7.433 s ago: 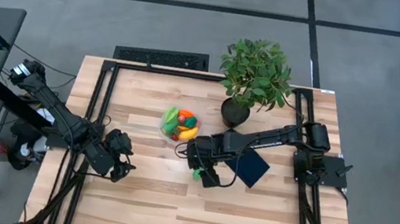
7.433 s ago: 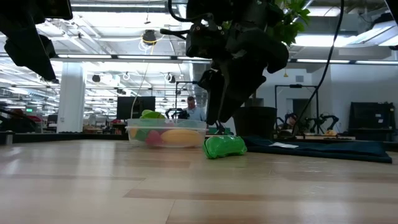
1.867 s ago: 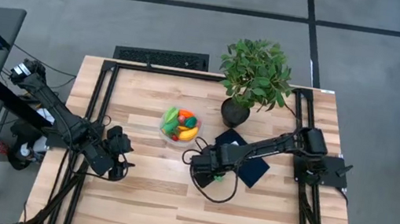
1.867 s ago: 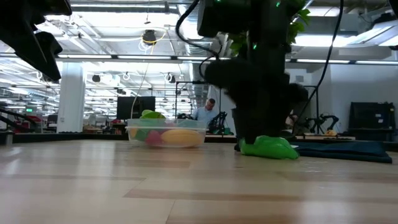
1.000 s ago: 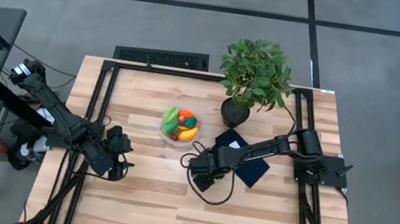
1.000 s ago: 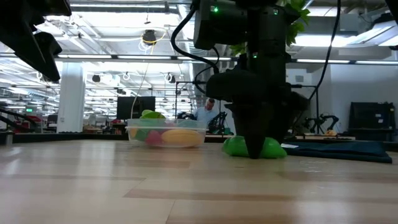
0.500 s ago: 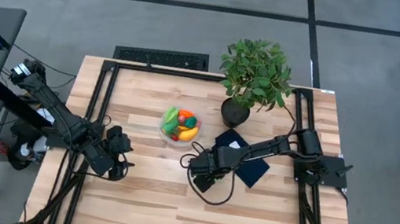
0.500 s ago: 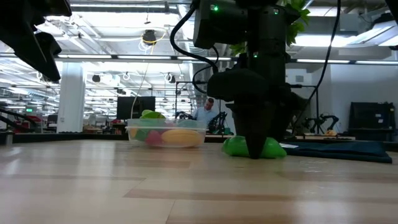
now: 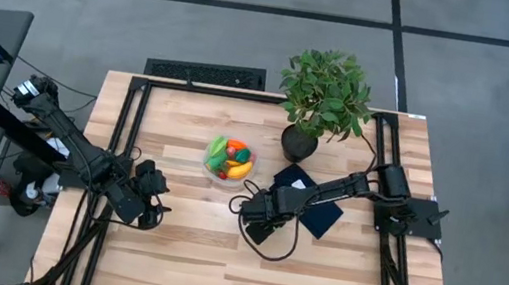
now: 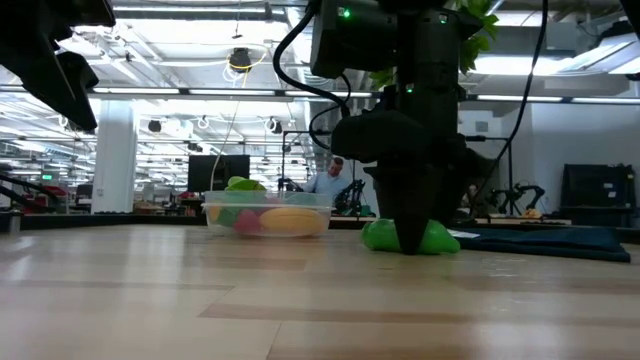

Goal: Pick and placing Produce into tupperware
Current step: Put the green peas into the transparent bin, then return to Home Position

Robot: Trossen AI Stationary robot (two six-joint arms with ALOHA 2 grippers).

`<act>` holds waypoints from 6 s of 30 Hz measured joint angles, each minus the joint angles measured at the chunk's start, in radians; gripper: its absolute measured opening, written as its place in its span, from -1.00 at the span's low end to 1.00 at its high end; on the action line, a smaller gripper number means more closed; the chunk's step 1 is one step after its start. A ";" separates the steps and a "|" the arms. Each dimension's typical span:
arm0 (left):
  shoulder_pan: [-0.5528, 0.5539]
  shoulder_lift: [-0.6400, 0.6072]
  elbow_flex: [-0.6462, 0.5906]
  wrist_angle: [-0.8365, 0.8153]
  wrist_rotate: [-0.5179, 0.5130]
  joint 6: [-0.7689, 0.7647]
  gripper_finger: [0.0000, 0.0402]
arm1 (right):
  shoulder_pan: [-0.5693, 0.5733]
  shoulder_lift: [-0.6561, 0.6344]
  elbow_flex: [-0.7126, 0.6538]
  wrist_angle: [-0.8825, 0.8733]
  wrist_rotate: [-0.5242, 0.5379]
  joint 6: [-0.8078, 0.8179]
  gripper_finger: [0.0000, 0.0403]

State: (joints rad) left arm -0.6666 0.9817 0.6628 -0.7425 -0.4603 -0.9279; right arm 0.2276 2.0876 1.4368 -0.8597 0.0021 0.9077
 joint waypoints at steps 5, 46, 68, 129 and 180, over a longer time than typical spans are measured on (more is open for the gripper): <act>0.000 0.000 0.000 0.000 0.000 0.000 0.32 | 0.000 0.000 0.000 0.000 0.000 0.006 -0.24; 0.000 0.000 0.000 0.000 0.005 -0.011 0.32 | -0.055 0.002 0.274 -0.022 0.029 -0.141 -0.36; 0.000 0.000 0.000 0.000 -0.054 -0.011 0.32 | -0.264 0.001 0.309 0.085 0.029 -0.239 -0.36; 0.001 0.000 0.000 0.019 -0.129 -0.026 0.32 | -0.270 -0.002 0.308 0.130 0.048 -0.351 0.21; -0.032 -0.315 0.008 0.860 0.038 1.305 0.32 | 0.095 -0.304 0.309 0.370 0.283 -0.932 0.21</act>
State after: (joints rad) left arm -0.6986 0.6668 0.6712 0.1170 -0.4227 0.3775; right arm 0.3225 1.7835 1.7454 -0.4895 0.2855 -0.0246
